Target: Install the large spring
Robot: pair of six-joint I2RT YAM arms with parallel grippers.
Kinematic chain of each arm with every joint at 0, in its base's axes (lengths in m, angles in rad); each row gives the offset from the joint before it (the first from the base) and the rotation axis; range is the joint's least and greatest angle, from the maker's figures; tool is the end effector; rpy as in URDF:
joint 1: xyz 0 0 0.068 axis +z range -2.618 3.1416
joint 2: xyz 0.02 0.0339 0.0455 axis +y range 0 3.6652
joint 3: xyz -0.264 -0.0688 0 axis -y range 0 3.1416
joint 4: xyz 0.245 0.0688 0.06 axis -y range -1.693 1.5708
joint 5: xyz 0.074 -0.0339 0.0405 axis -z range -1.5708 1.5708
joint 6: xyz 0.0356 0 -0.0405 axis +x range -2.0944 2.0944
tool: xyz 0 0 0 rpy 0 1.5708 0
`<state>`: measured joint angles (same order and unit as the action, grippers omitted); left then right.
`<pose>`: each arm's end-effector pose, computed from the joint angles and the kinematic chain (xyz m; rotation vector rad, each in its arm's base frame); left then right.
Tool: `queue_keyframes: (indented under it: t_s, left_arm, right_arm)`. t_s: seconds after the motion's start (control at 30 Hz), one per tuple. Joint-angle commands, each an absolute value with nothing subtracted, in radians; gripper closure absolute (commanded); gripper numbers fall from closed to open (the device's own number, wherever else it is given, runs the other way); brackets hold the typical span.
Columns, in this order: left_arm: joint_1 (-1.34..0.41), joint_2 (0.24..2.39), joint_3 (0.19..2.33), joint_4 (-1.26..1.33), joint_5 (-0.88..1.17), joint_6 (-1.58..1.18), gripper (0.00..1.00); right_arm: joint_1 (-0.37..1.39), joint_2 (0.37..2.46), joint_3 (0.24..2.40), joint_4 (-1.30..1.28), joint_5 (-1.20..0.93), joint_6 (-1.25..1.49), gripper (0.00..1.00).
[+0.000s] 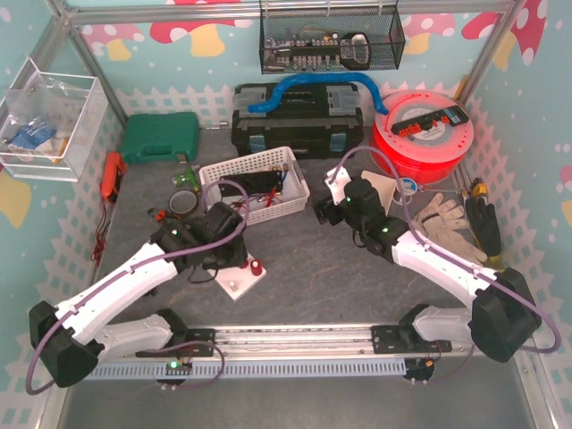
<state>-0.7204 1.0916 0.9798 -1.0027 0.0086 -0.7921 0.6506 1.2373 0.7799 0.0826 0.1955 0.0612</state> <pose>0.1477 -0.1300 0.2817 -0.0969 2.7787 -0.4517 0.2280 0.1648 0.2687 -0.4404 1.8981 0.2828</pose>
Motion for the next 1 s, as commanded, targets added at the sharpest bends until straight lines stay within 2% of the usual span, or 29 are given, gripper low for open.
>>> queue_keyframes:
  t_s: [0.0, 0.3, 0.97]
  left_arm:
    - [-0.823, 1.039, 0.945, -1.063, -0.082, -0.979, 1.00]
    - [-0.958, 1.040, 0.938, -1.134, -0.178, -1.120, 1.00]
    - [-0.960, 1.012, 0.874, -1.133, -0.225, -1.117, 1.00]
  right_arm:
    - [0.611, 1.181, 0.783, 0.046, 0.197, 0.112, 0.01]
    - [0.586, 1.145, 0.781, 0.032, 0.183, 0.105, 0.01]
    - [0.585, 1.047, 0.730, 0.018, 0.222, 0.170, 0.01]
